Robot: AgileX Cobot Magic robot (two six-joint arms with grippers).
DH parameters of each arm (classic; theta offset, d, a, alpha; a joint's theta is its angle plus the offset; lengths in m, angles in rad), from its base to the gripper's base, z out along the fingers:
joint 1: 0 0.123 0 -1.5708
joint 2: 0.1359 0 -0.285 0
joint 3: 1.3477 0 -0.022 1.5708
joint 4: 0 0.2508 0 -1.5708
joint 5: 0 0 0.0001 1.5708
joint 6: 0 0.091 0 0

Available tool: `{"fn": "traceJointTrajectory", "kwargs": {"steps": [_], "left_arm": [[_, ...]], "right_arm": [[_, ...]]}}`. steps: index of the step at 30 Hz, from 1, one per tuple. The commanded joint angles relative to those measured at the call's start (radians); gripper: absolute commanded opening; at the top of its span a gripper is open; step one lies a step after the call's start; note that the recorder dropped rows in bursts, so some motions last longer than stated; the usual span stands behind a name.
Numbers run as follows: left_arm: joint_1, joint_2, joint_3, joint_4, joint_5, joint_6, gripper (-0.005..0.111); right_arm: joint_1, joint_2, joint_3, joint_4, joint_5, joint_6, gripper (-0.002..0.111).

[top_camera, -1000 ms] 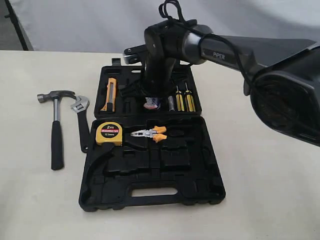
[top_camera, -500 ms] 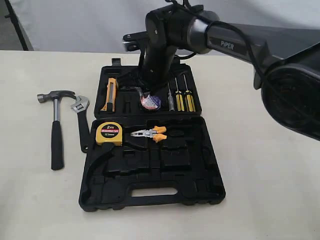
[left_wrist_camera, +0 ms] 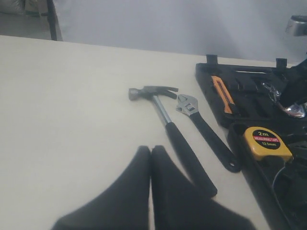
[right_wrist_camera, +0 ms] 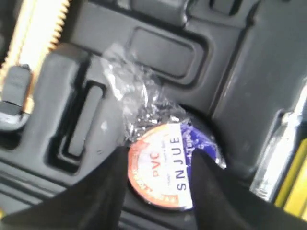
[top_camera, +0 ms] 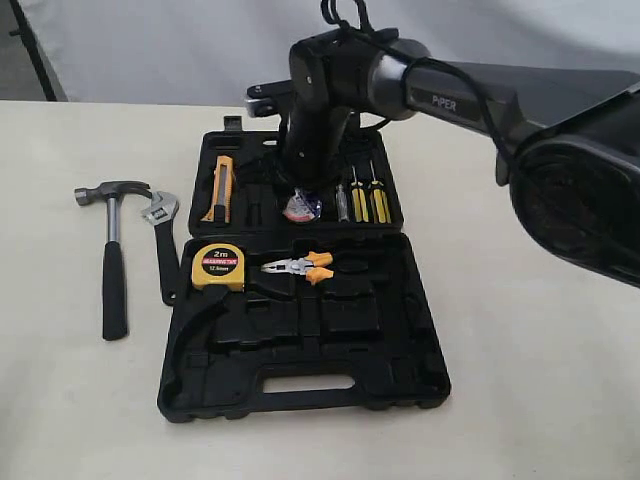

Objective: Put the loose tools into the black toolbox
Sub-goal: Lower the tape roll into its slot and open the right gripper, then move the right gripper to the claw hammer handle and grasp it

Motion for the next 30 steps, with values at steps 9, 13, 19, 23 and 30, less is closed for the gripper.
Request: {"fn": "traceJointTrajectory", "kwargs": {"steps": [9,13,19,23,30], "left_arm": [[0.003,-0.008,0.009,-0.014,-0.017,-0.010,0.001],[0.003,-0.008,0.009,-0.014,-0.017,-0.010,0.001],[0.003,-0.008,0.009,-0.014,-0.017,-0.010,0.001],[0.003,-0.008,0.009,-0.014,-0.017,-0.010,0.001],[0.003,-0.008,0.009,-0.014,-0.017,-0.010,0.001]], "right_arm": [[0.011,-0.048,-0.002,0.080,-0.031,-0.006,0.041],[0.069,-0.046,-0.054,0.102,-0.034,-0.008,0.041],[0.209,-0.006,-0.189,0.102,-0.010,-0.008,0.041],[0.298,0.056,-0.224,0.102,-0.014,-0.006,0.041],[0.370,0.155,-0.234,0.089,-0.014,-0.004,0.057]]}}
